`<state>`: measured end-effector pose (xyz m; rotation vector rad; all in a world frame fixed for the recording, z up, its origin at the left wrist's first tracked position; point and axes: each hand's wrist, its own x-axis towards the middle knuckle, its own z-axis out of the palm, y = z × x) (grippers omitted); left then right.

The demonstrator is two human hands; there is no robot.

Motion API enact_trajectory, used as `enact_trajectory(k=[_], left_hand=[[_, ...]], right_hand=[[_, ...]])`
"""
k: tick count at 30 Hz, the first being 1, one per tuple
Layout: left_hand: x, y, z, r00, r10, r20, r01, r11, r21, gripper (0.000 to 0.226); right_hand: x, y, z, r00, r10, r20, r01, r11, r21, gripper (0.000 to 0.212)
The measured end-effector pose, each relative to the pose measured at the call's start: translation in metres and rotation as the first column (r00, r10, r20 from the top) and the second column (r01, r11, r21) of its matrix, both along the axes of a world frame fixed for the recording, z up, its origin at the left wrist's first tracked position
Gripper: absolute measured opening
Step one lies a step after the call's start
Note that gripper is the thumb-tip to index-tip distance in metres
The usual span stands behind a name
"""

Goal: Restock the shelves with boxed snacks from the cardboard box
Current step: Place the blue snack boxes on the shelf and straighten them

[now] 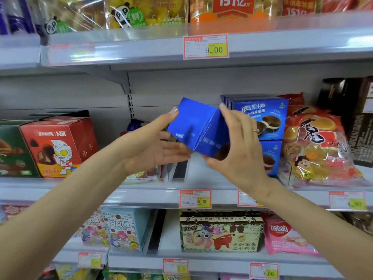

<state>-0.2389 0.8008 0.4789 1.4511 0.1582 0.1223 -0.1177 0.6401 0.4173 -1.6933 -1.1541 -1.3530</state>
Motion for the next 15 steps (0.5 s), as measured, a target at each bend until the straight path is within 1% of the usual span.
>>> enact_trajectory(k=[1,3,4,6,8,10,11,12,13,15], left_hand=[[0.001,-0.004,0.001,0.999,-0.034,-0.013,0.033,0.998,-0.058,0.073],[0.004,-0.008,0.004,0.998,-0.045,-0.052,0.042,0.997,-0.059,0.072],[0.005,-0.010,0.005,0.997,-0.040,-0.069,0.038,0.999,-0.029,0.068],[0.008,-0.011,0.002,0.996,-0.004,-0.084,0.008,0.999,0.044,0.059],[0.011,-0.009,-0.001,0.996,0.056,-0.072,-0.049,0.993,0.108,0.052],[0.015,-0.002,0.001,0.995,0.102,-0.008,-0.099,0.979,0.177,0.040],[0.017,0.003,0.005,0.990,0.133,0.043,-0.139,0.961,0.240,0.037],[0.019,0.009,0.011,0.982,0.159,0.101,-0.184,0.924,0.335,0.040],[0.022,0.017,0.018,0.972,0.170,0.161,-0.226,0.860,0.457,0.049],[0.027,0.029,0.036,0.962,0.139,0.234,-0.267,0.663,0.700,0.064]], right_hand=[[-0.001,0.001,-0.002,0.992,-0.033,0.119,0.034,0.999,-0.012,0.081],[-0.003,0.003,-0.007,0.941,-0.087,0.328,0.102,0.994,-0.028,0.073],[-0.004,0.005,-0.009,0.908,-0.108,0.404,0.132,0.991,-0.030,0.070],[-0.005,0.007,-0.014,0.864,-0.127,0.487,0.172,0.984,-0.048,0.066],[-0.004,0.007,-0.017,0.866,-0.083,0.493,0.169,0.977,-0.131,0.065],[-0.001,0.001,-0.016,0.904,0.024,0.427,0.079,0.972,-0.222,0.059],[0.000,-0.004,-0.015,0.924,0.078,0.374,0.009,0.974,-0.225,0.054],[0.002,-0.009,-0.013,0.941,0.116,0.319,-0.055,0.979,-0.195,0.051],[0.003,-0.014,-0.011,0.953,0.138,0.268,-0.102,0.984,-0.144,0.047],[0.009,-0.024,-0.007,0.972,0.146,0.186,-0.143,0.989,-0.032,0.039]])
